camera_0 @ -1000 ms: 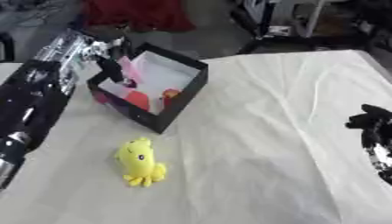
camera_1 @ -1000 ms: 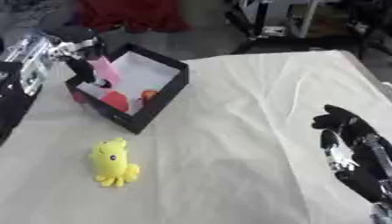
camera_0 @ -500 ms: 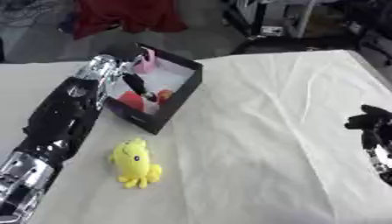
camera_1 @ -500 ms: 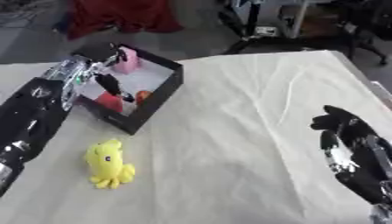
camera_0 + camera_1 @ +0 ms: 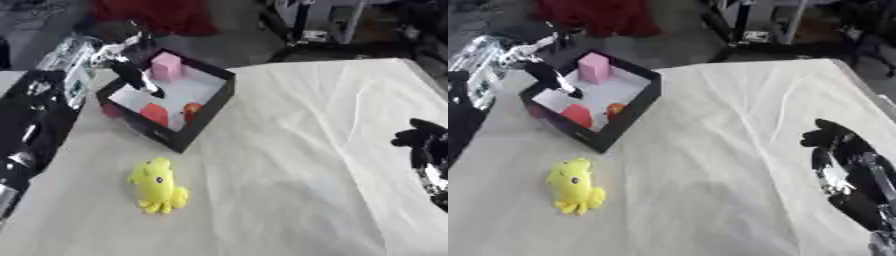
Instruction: Pick up objects on the table and place them in the box.
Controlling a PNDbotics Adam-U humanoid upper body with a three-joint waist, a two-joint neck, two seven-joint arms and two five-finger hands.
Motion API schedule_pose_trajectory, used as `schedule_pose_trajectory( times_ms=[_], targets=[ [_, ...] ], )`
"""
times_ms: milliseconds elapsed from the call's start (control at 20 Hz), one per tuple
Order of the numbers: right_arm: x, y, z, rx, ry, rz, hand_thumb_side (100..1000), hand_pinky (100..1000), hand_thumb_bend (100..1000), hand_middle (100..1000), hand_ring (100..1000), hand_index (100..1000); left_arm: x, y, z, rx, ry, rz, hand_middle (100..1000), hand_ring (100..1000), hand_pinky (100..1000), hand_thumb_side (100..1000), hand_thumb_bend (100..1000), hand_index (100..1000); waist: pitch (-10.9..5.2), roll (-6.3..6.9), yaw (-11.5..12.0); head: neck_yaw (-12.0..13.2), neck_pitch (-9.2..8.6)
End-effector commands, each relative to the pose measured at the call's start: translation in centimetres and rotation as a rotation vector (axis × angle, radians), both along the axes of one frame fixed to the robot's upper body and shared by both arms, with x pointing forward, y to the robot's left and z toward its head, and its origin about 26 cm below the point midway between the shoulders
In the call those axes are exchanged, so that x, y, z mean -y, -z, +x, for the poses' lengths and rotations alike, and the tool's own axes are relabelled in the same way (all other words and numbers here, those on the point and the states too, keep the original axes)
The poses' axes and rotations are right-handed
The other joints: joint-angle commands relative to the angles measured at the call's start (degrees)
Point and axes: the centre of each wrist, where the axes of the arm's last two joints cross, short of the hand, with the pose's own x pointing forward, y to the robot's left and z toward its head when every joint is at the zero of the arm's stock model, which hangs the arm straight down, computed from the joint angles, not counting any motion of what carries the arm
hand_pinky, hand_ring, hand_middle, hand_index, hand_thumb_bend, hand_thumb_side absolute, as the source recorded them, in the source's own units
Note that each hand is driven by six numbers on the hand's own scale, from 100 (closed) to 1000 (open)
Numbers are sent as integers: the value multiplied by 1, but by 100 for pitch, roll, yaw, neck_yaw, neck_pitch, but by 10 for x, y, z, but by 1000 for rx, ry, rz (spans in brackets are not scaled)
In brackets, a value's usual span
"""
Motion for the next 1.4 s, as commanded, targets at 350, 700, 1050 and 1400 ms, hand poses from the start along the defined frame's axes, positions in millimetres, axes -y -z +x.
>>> schedule_pose_trajectory(
  times_ms=[350, 700, 1050, 1400],
  targets=[
    [5, -6, 0, 19, 13, -24, 502, 890, 100, 703, 742, 883, -26, -31, -70, -262, 95, 58, 657, 633, 740, 386, 804, 809, -110, 2, 86, -71, -11],
    [4, -6, 0, 18, 6, -23, 501, 890, 100, 703, 742, 883, -19, 6, -81, -499, 125, 34, 652, 627, 729, 345, 805, 804, -119, 10, 73, -68, -11],
    [3, -6, 1, 16, 3, -19, 501, 890, 100, 703, 741, 883, -3, 41, -78, -581, 166, -13, 646, 620, 721, 328, 803, 802, -107, 4, 46, -65, -11],
    [2, -5, 0, 13, 0, -14, 501, 890, 100, 703, 741, 883, 19, 60, -73, -535, 199, -16, 653, 625, 718, 329, 795, 804, -110, -12, 34, -54, -11]
  ],
)
